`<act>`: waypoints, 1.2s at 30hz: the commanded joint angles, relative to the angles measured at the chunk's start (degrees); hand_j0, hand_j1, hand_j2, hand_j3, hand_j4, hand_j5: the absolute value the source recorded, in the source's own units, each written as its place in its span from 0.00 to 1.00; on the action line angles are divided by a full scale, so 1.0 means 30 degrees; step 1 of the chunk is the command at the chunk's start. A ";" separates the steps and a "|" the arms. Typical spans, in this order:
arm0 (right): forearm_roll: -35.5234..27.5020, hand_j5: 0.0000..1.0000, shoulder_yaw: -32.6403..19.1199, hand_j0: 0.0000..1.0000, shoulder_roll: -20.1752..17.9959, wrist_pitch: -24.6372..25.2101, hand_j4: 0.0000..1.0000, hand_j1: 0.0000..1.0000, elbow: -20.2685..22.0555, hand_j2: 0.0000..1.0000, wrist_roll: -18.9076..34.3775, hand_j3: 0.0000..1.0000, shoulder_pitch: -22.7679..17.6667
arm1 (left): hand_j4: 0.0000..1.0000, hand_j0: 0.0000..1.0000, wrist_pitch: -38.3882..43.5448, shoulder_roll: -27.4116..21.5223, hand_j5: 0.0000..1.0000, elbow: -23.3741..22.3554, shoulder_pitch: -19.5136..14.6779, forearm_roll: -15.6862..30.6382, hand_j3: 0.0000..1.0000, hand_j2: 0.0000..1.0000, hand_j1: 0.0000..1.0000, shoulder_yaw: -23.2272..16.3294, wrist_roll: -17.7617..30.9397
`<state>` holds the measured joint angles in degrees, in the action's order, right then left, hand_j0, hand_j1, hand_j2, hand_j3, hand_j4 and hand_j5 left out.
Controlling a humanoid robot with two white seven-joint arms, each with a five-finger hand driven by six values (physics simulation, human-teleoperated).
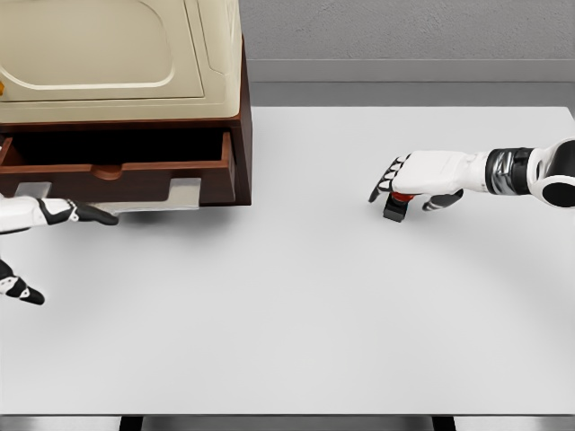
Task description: Open the cabinet drawer with left arm, and place a switch into the drawer with right arm
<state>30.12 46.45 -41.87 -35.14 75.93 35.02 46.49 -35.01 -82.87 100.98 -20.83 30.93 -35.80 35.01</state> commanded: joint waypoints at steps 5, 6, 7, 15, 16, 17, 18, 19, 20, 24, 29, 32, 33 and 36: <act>-0.0107 0.70 -0.0015 0.70 -0.0017 0.0046 0.70 0.70 0.0002 0.70 -0.0006 0.70 0.0029 | 1.00 1.00 0.0005 -0.0150 1.00 0.0003 0.0031 0.0119 1.00 1.00 1.00 -0.0927 -0.0004; -0.0106 0.70 -0.0015 0.70 -0.0017 0.0046 0.70 0.70 0.0002 0.70 -0.0006 0.70 0.0029 | 1.00 1.00 0.0005 -0.0063 1.00 0.0003 0.0060 0.0090 1.00 1.00 1.00 -0.0956 -0.0004; -0.0078 0.70 -0.0015 0.70 -0.0047 0.0046 0.70 0.70 0.0002 0.70 -0.0006 0.70 0.0000 | 1.00 1.00 0.0005 0.0055 1.00 0.0003 0.0089 0.0060 1.00 1.00 1.00 -0.1073 -0.0004; -0.0136 0.49 -0.0015 0.49 -0.0076 0.0046 0.49 0.49 -0.0027 0.49 -0.0006 0.49 0.0000 | 1.00 1.00 0.0005 0.0319 1.00 0.0003 0.0324 0.0002 1.00 1.00 1.00 -0.1718 -0.0004; -0.0136 0.47 -0.0015 0.47 -0.0076 0.0046 0.47 0.47 0.0002 0.47 -0.0006 0.47 0.0000 | 1.00 1.00 0.0005 0.0319 1.00 0.0003 0.0324 0.0002 1.00 1.00 1.00 -0.1718 -0.0004; -0.0136 0.44 -0.0015 0.44 -0.0076 0.0046 0.44 0.44 0.0002 0.44 -0.0006 0.44 0.0000 | 1.00 1.00 0.0005 0.0319 1.00 0.0003 0.0324 0.0002 1.00 1.00 1.00 -0.1718 -0.0004; -0.0136 0.40 -0.0015 0.40 -0.0076 0.0046 0.40 0.40 -0.0027 0.40 -0.0006 0.40 0.0000 | 1.00 1.00 0.0005 0.0319 1.00 0.0003 0.0324 0.0002 1.00 1.00 1.00 -0.1718 -0.0004; -0.0136 0.37 -0.0015 0.37 -0.0076 0.0046 0.37 0.37 -0.0027 0.37 -0.0006 0.37 0.0000 | 1.00 1.00 0.0005 0.0319 1.00 0.0003 0.0324 0.0002 1.00 1.00 1.00 -0.1747 -0.0004; -0.0136 0.36 -0.0015 0.36 -0.0076 0.0046 0.36 0.36 0.0002 0.36 -0.0006 0.36 0.0000 | 1.00 1.00 0.0005 0.0319 1.00 -0.0026 0.0324 -0.0028 1.00 1.00 1.00 -0.1747 -0.0004; -0.0195 0.35 -0.0044 0.35 -0.0076 0.0046 0.35 0.35 -0.0027 0.35 -0.0006 0.35 0.0000 | 1.00 1.00 0.0005 0.0553 1.00 0.0003 0.0470 -0.0028 1.00 1.00 1.00 -0.1659 -0.0004; -0.0429 0.33 -0.0220 0.33 -0.0076 0.0046 0.33 0.33 0.0002 0.33 -0.0006 0.33 0.0000 | 1.00 1.00 0.0005 0.0494 1.00 0.0003 0.0763 -0.0028 1.00 1.00 1.00 -0.1542 -0.0004; -0.0458 0.33 -0.0308 0.33 0.0041 0.0046 0.33 0.33 0.0002 0.33 -0.0006 0.33 0.0029 | 1.00 1.00 0.0005 0.0436 1.00 0.0003 0.0763 -0.0057 1.00 1.00 1.00 -0.1513 -0.0004; -0.0487 0.33 -0.0337 0.33 0.0071 0.0046 0.33 0.33 0.0002 0.33 -0.0006 0.33 0.0029 | 1.00 1.00 0.0005 0.0407 1.00 0.0003 0.0763 -0.0057 1.00 1.00 1.00 -0.1513 -0.0004; -0.1219 0.33 -0.0337 0.33 0.0246 0.0046 0.33 0.33 0.0002 0.33 -0.0006 0.33 0.0322 | 1.00 1.00 0.0005 0.0377 1.00 0.0003 0.0763 -0.0028 1.00 1.00 1.00 -0.1483 -0.0004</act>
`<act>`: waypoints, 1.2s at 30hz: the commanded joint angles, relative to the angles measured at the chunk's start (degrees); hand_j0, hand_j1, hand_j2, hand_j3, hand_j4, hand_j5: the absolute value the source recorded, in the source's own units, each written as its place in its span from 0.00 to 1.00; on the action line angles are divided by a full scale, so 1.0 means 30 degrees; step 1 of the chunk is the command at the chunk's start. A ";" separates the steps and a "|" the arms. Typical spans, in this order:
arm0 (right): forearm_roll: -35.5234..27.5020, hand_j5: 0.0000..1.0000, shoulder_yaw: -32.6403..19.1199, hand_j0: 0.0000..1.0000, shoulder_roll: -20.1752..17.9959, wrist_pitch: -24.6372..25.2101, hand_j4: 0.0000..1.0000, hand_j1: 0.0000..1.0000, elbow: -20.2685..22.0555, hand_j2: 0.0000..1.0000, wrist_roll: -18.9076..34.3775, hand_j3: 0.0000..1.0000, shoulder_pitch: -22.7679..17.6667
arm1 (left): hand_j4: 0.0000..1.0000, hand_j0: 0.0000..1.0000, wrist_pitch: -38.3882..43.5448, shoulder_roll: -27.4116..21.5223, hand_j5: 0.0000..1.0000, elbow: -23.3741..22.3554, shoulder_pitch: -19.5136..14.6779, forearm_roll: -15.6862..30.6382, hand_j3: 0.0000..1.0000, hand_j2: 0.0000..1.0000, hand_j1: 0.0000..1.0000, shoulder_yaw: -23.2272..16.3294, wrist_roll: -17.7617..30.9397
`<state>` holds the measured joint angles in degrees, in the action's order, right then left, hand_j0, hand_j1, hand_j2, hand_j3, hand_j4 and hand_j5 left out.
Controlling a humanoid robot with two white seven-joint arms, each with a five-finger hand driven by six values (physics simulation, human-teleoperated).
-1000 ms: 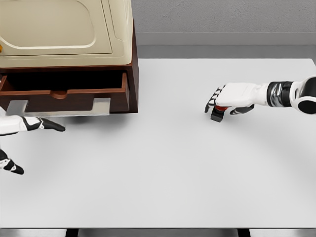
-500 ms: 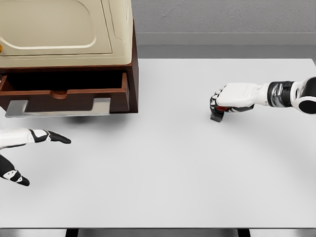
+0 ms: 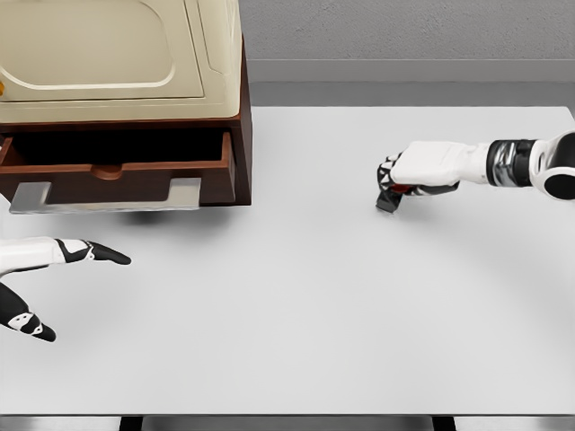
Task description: Open the cabinet drawer with left arm, and place a switch into the drawer with right arm
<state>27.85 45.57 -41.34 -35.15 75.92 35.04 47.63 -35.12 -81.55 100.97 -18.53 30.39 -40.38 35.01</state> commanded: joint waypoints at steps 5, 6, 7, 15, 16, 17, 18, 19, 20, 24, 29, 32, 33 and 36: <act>-0.0669 0.33 -0.0042 0.33 0.1387 0.0050 0.33 0.33 0.0005 0.33 -0.0014 0.33 0.0762 | 1.00 1.00 0.0039 -0.0122 1.00 0.0005 0.0024 0.0154 1.00 1.00 1.00 0.0041 -0.0002; -0.0699 0.33 -0.0042 0.33 0.1650 0.0050 0.33 0.33 0.0005 0.33 -0.0014 0.33 0.0937 | 1.00 1.00 0.0039 -0.0151 1.00 0.0005 0.0024 0.0154 1.00 1.00 1.00 0.0041 -0.0002; -0.0699 0.33 -0.0042 0.33 0.1885 0.0050 0.33 0.33 0.0005 0.33 -0.0014 0.33 0.1055 | 1.00 1.00 0.0039 -0.0151 1.00 0.0005 0.0024 0.0154 1.00 1.00 1.00 0.0041 -0.0002; -0.2134 0.33 0.0192 0.33 0.2296 0.0050 0.33 0.33 0.0151 0.33 -0.0014 0.33 0.2696 | 1.00 1.00 0.0039 -0.0181 1.00 0.0005 0.0141 0.0154 1.00 1.00 1.00 0.0041 -0.0002; -0.2163 0.33 0.0192 0.33 0.2384 0.0050 0.33 0.33 0.0151 0.33 -0.0014 0.33 0.2871 | 1.00 1.00 0.0039 -0.0210 1.00 0.0005 0.0141 0.0154 1.00 1.00 1.00 0.0041 -0.0002; -0.2193 0.33 0.0192 0.33 0.2413 0.0050 0.33 0.33 0.0151 0.33 -0.0014 0.33 0.3018 | 1.00 1.00 0.0039 -0.0210 1.00 0.0005 0.0141 0.0154 1.00 1.00 1.00 0.0041 -0.0002; -0.2192 0.33 0.0192 0.33 0.2413 0.0050 0.33 0.33 0.0151 0.33 -0.0014 0.33 0.3018 | 1.00 1.00 0.0039 -0.0210 1.00 0.0005 0.0141 0.0154 1.00 1.00 1.00 0.0041 -0.0002; -0.2164 0.33 0.0221 0.33 0.2355 0.0050 0.33 0.33 0.0355 0.33 -0.0014 0.33 0.3048 | 1.00 1.00 0.0039 -0.0327 1.00 0.0005 0.0141 0.0154 1.00 1.00 1.00 0.0041 -0.0002; -0.2193 0.34 0.0221 0.34 0.2267 0.0050 0.34 0.34 0.0999 0.34 -0.0014 0.34 0.3077 | 1.00 1.00 0.0039 -0.0327 1.00 0.0005 0.0141 0.0154 1.00 1.00 1.00 0.0041 -0.0002; -0.3012 0.34 0.0923 0.34 0.2325 0.0050 0.34 0.34 0.1938 0.34 -0.0014 0.34 0.3779 | 1.00 1.00 0.0039 -0.0327 1.00 0.0005 0.0141 0.0154 1.00 1.00 1.00 0.0041 -0.0002; -0.3745 0.34 0.1773 0.34 0.2354 0.0050 0.34 0.34 0.2670 0.34 -0.0014 0.34 0.4688 | 1.00 1.00 0.0039 -0.0327 1.00 0.0005 0.0141 0.0154 1.00 1.00 1.00 0.0041 -0.0002; -0.3774 0.34 0.2360 0.34 0.2501 0.0050 0.34 0.34 0.3315 0.34 -0.0014 0.34 0.5127 | 1.00 1.00 0.0039 -0.0327 1.00 0.0005 0.0141 0.0154 1.00 1.00 1.00 0.0041 -0.0002; -0.3921 0.34 0.2418 0.34 0.2647 0.0050 0.34 0.34 0.3315 0.34 -0.0014 0.34 0.5332 | 1.00 1.00 0.0039 -0.0327 1.00 0.0005 0.0141 0.0154 1.00 1.00 1.00 0.0041 -0.0002; -0.4624 0.34 0.3004 0.34 0.2706 0.0050 0.34 0.34 0.3315 0.34 -0.0014 0.34 0.6358 | 1.00 1.00 0.0039 -0.0327 1.00 0.0005 0.0141 0.0183 1.00 1.00 1.00 0.0041 -0.0002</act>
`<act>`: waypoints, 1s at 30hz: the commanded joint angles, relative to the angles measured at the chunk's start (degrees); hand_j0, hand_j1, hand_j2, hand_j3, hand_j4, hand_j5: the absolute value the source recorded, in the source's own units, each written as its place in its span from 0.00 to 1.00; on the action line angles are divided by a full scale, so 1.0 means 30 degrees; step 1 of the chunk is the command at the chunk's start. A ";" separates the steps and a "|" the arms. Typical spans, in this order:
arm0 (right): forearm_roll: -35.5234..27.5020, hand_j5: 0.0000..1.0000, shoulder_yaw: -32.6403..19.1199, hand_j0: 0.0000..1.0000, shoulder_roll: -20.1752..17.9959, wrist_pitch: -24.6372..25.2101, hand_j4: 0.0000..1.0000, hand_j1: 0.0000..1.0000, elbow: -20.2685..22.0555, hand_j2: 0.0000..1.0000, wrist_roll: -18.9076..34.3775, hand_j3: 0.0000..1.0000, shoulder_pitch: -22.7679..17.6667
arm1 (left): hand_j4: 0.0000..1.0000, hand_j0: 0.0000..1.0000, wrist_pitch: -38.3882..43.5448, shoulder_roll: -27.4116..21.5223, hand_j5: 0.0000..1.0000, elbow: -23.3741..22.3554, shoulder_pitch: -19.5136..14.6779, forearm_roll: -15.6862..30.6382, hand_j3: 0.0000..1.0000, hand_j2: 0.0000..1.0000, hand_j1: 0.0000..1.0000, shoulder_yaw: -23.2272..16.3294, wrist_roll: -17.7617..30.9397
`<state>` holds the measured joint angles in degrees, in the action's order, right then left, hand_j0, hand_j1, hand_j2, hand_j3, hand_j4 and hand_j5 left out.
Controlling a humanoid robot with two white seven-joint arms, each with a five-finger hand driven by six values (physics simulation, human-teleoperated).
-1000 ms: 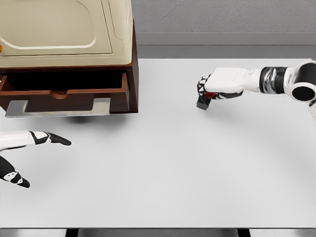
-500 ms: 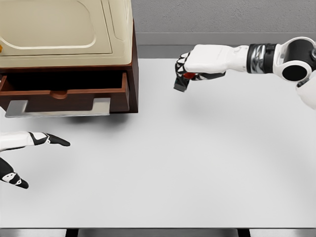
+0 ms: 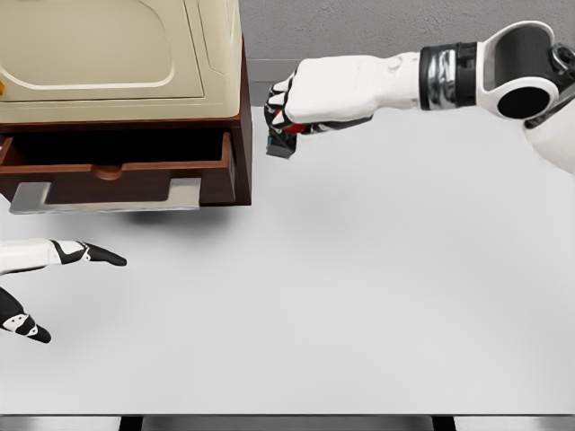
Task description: Open the cabinet drawer with left arm, and place a switch into the drawer with right arm
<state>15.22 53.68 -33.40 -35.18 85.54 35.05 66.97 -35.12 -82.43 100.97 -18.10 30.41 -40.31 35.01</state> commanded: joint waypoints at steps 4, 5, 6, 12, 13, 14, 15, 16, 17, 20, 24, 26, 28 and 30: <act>-0.1061 0.34 0.0798 0.34 0.0295 0.0059 0.34 0.34 0.0139 0.34 -0.0018 0.34 0.0585 | 1.00 1.00 0.0041 -0.0034 1.00 0.0004 -0.0001 0.0145 1.00 1.00 1.00 -0.0009 -0.0002; -0.1061 0.34 0.1326 0.34 0.0676 0.0059 0.34 0.34 0.0139 0.34 -0.0018 0.34 0.0879 | 1.00 1.00 0.0041 -0.0034 1.00 0.0004 -0.0001 0.0145 1.00 1.00 1.00 0.0020 -0.0002; -0.1061 0.34 0.1327 0.34 0.0793 0.0059 0.34 0.34 0.0110 0.34 -0.0018 0.34 0.0967 | 1.00 1.00 0.0041 -0.0034 1.00 0.0004 -0.0001 0.0145 1.00 1.00 1.00 0.0020 -0.0002; -0.1354 0.34 0.1561 0.34 0.1349 0.0059 0.34 0.34 0.0110 0.34 -0.0018 0.34 0.1699 | 1.00 1.00 0.0041 -0.0063 1.00 0.0004 0.0028 0.0145 1.00 1.00 1.00 -0.0010 -0.0002; -0.1354 0.34 0.1649 0.34 0.1554 0.0059 0.34 0.34 0.0110 0.34 -0.0018 0.34 0.1846 | 1.00 1.00 0.0041 -0.0063 1.00 0.0004 0.0028 0.0145 1.00 1.00 1.00 0.0019 -0.0002; -0.1354 0.34 0.1649 0.34 0.1613 0.0059 0.34 0.34 0.0110 0.34 -0.0018 0.34 0.1963 | 1.00 1.00 0.0041 -0.0093 1.00 0.0004 -0.0001 0.0145 1.00 1.00 1.00 -0.0010 -0.0002; -0.1354 0.34 0.1649 0.34 0.1760 0.0059 0.34 0.34 0.0110 0.34 -0.0018 0.34 0.2051 | 1.00 1.00 0.0041 -0.0122 1.00 0.0004 0.0028 0.0145 1.00 1.00 1.00 -0.0010 -0.0002; -0.1499 0.34 0.1649 0.34 0.1789 0.0059 0.34 0.34 0.0110 0.34 -0.0018 0.34 0.2227 | 1.00 1.00 0.0041 -0.0122 1.00 0.0004 0.0028 0.0145 1.00 1.00 1.00 -0.0010 -0.0002; -0.1676 0.34 0.1678 0.34 0.1877 0.0059 0.34 0.34 0.0081 0.34 -0.0018 0.34 0.2343 | 1.00 1.00 0.0041 -0.0151 1.00 0.0004 0.0028 0.0174 1.00 1.00 1.00 0.0019 -0.0002; -0.1676 0.34 0.2117 0.34 0.2609 0.0059 0.34 0.34 -0.0008 0.34 -0.0018 0.34 0.2549 | 1.00 1.00 0.0041 -0.0151 1.00 0.0004 0.0028 0.0145 1.00 1.00 1.00 -0.0010 -0.0002; -0.1676 0.34 0.2323 0.34 0.3458 0.0059 0.34 0.34 -0.0241 0.34 -0.0018 0.34 0.2666 | 1.00 1.00 0.0041 -0.0151 1.00 0.0004 0.0028 0.0145 1.00 1.00 1.00 -0.0010 -0.0002; -0.1676 0.34 0.2352 0.34 0.3986 0.0059 0.34 0.34 -0.0973 0.34 -0.0018 0.34 0.2842 | 1.00 1.00 0.0041 -0.0151 1.00 0.0004 0.0028 0.0145 1.00 1.00 1.00 -0.0010 -0.0002; -0.1676 0.34 0.2352 0.34 0.4338 0.0059 0.34 0.34 -0.1267 0.34 -0.0018 0.34 0.2988 | 1.00 1.00 0.0041 -0.0151 1.00 0.0004 0.0028 0.0145 1.00 1.00 1.00 -0.0010 -0.0002; -0.1705 0.34 0.2352 0.34 0.4660 0.0059 0.34 0.34 -0.1911 0.34 -0.0018 0.34 0.3194 | 1.00 1.00 0.0041 -0.0151 1.00 0.0004 0.0028 0.0145 1.00 1.00 1.00 -0.0010 -0.0002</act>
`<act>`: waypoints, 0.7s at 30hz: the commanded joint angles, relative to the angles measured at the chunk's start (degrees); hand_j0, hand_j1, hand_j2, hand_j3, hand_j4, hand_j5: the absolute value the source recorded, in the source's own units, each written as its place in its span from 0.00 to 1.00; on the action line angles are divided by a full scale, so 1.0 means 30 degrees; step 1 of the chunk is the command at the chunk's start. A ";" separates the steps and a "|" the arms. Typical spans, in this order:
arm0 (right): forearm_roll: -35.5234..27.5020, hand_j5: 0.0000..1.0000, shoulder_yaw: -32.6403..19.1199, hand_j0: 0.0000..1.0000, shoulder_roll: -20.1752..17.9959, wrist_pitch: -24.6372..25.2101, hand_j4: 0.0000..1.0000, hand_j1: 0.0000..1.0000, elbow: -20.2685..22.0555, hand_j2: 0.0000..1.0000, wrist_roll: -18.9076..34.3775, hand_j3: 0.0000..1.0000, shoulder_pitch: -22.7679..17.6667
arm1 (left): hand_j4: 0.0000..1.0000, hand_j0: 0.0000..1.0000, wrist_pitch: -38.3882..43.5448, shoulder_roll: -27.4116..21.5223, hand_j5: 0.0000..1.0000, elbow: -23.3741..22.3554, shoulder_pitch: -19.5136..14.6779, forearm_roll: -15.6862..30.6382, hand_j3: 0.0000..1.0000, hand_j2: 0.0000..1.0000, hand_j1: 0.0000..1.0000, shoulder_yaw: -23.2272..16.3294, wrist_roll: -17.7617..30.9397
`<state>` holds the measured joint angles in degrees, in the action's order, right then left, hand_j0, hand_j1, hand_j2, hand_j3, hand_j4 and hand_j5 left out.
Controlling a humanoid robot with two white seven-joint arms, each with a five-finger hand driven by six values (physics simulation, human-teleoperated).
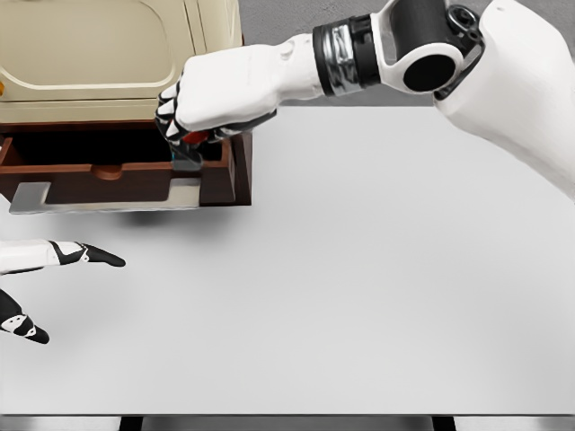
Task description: Open the cabinet drawer with left arm, and place a switch into the drawer with right arm
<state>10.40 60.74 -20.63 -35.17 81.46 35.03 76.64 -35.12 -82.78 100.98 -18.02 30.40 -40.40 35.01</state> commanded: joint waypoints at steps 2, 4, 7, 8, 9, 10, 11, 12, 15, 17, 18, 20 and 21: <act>-0.0099 0.34 0.0026 0.34 0.0695 0.0057 0.34 0.34 -0.0902 0.34 -0.0010 0.34 0.0000 | 1.00 1.00 0.0041 -0.0034 1.00 0.0003 0.0000 0.0149 1.00 1.00 1.00 0.0019 -0.0002; -0.0099 0.34 0.0026 0.34 0.0929 0.0057 0.34 0.34 -0.1283 0.34 -0.0010 0.34 0.0117 | 1.00 1.00 0.0041 -0.0034 1.00 0.0003 0.0000 0.0179 1.00 1.00 1.00 0.0019 -0.0002; -0.0099 0.34 0.0114 0.34 0.1281 0.0057 0.34 0.34 -0.1840 0.34 -0.0010 0.34 0.0147 | 1.00 1.00 0.0041 -0.0034 1.00 0.0003 0.0000 0.0179 1.00 1.00 1.00 0.0019 -0.0002; -0.0099 0.34 0.0144 0.34 0.1486 0.0057 0.34 0.34 -0.2015 0.34 -0.0010 0.34 0.0292 | 1.00 1.00 0.0041 -0.0034 1.00 0.0003 0.0000 0.0149 1.00 1.00 1.00 0.0019 -0.0002; -0.0099 0.34 0.0260 0.34 0.1749 0.0057 0.34 0.34 -0.2512 0.34 -0.0010 0.34 0.0381 | 1.00 1.00 0.0041 -0.0034 1.00 0.0003 0.0000 0.0150 1.00 1.00 1.00 0.0019 -0.0002; -0.0099 0.34 0.0348 0.34 0.2013 0.0057 0.34 0.34 -0.2894 0.34 -0.0010 0.34 0.0410 | 1.00 1.00 0.0041 -0.0034 1.00 0.0003 0.0000 0.0149 1.00 1.00 1.00 0.0019 -0.0002; -0.0099 0.34 0.0436 0.34 0.2131 0.0057 0.34 0.34 -0.3070 0.34 -0.0010 0.34 0.0440 | 1.00 1.00 0.0041 -0.0034 1.00 0.0003 0.0058 0.0149 1.00 1.00 1.00 0.0019 -0.0002; -0.0099 0.34 0.0437 0.34 0.2307 0.0057 0.34 0.34 -0.3187 0.34 -0.0010 0.34 0.0498 | 1.00 1.00 0.0041 -0.0063 1.00 0.0003 0.0117 0.0149 1.00 1.00 1.00 0.0048 -0.0002; -0.0099 0.34 0.0466 0.34 0.2658 0.0057 0.34 0.34 -0.3773 0.34 -0.0010 0.34 0.0674 | 1.00 1.00 0.0041 -0.0063 1.00 0.0003 0.0146 0.0149 1.00 1.00 1.00 0.0019 -0.0002; -0.0070 0.34 0.0466 0.34 0.3039 0.0057 0.34 0.34 -0.4359 0.34 -0.0010 0.34 0.0674 | 1.00 1.00 0.0041 -0.0063 1.00 0.0003 0.0146 0.0178 1.00 1.00 1.00 0.0048 -0.0002; -0.0070 0.34 0.0466 0.34 0.3156 0.0057 0.34 0.34 -0.4506 0.34 -0.0010 0.34 0.0762 | 1.00 1.00 0.0041 -0.0063 1.00 0.0003 0.0146 0.0149 1.00 1.00 1.00 0.0048 -0.0002; -0.0070 0.34 0.0495 0.34 0.3303 0.0057 0.34 0.34 -0.4829 0.34 -0.0010 0.34 0.0821 | 1.00 1.00 0.0041 -0.0063 1.00 0.0003 0.0146 0.0149 1.00 1.00 1.00 0.0048 -0.0002; -0.0070 0.33 0.0466 0.33 0.3303 0.0057 0.33 0.33 -0.5179 0.33 -0.0010 0.33 0.0821 | 1.00 1.00 0.0041 -0.0063 1.00 0.0003 0.0146 0.0149 1.00 1.00 1.00 0.0019 -0.0002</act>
<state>10.45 62.22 -11.21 -35.17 67.38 35.03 79.19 -35.12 -82.87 100.98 -17.58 30.41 -40.35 35.01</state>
